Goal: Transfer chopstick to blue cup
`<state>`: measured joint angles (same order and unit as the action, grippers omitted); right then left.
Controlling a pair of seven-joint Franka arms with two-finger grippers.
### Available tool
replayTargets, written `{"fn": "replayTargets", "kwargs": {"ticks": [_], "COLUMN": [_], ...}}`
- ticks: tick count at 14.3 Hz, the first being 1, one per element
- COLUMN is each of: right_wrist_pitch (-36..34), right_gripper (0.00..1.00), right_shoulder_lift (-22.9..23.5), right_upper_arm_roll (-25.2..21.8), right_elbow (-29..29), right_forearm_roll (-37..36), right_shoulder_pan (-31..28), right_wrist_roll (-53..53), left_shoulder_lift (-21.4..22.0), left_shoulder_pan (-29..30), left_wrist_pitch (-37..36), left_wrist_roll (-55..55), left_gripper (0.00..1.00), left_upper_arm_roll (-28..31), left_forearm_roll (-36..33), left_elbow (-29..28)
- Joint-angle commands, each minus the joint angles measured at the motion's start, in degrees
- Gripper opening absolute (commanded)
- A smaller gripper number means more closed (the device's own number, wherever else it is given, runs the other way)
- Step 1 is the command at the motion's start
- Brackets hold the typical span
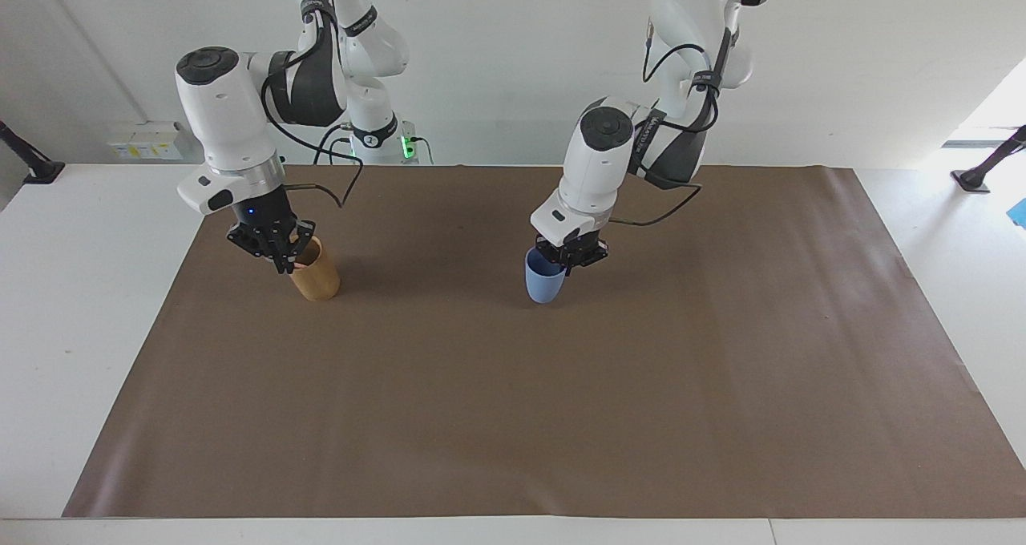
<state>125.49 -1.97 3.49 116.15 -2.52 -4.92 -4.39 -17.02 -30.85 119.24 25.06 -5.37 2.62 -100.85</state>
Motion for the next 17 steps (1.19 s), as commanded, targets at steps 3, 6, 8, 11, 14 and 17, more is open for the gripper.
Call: {"fn": "replayTargets", "kwargs": {"ticks": [3, 6, 8, 11, 14, 17], "right_wrist_pitch": [-2.7, -8.7, -11.4, -11.5, -11.6, -12.7], "right_gripper": [0.00, 0.00, 0.00, 0.00, 0.00, 0.00], "right_shoulder_lift": [-2.2, -4.6, -5.2, -4.9, -5.0, -5.1], "right_upper_arm_roll": [0.2, -0.1, -0.2, -0.1, 0.1, 0.3], "right_elbow": [-3.7, -6.4, -8.6, -11.0, -12.5, -13.0], "right_forearm_roll": [1.6, 1.6, 1.6, 1.3, 0.6, 0.7], "right_shoulder_pan": [-1.0, -1.5, -1.6, -1.5, -0.8, -0.7], "right_wrist_roll": [-1.5, -1.2, -1.2, 3.9, 9.6, 13.2], "left_shoulder_lift": [-2.4, -2.8, -2.9, -3.2, -3.1, -0.9], "left_shoulder_pan": [-2.9, -2.9, -3.0, -2.9, -2.9, -0.2], "left_wrist_pitch": [0.6, 1.2, 1.3, 2.1, 1.3, 0.3], "left_wrist_roll": [1.0, 0.9, 1.0, 0.9, 1.0, 0.5], "left_gripper": [0.00, 0.00, 0.00, 0.09, 1.00, 1.00], "left_upper_arm_roll": [1.0, 1.0, 1.0, 1.0, 1.1, 1.6], "left_forearm_roll": [-1.0, -1.3, -1.4, -1.7, -3.1, -4.1], "left_elbow": [1.3, 1.0, 0.7, 0.3, 0.6, 0.9]}}
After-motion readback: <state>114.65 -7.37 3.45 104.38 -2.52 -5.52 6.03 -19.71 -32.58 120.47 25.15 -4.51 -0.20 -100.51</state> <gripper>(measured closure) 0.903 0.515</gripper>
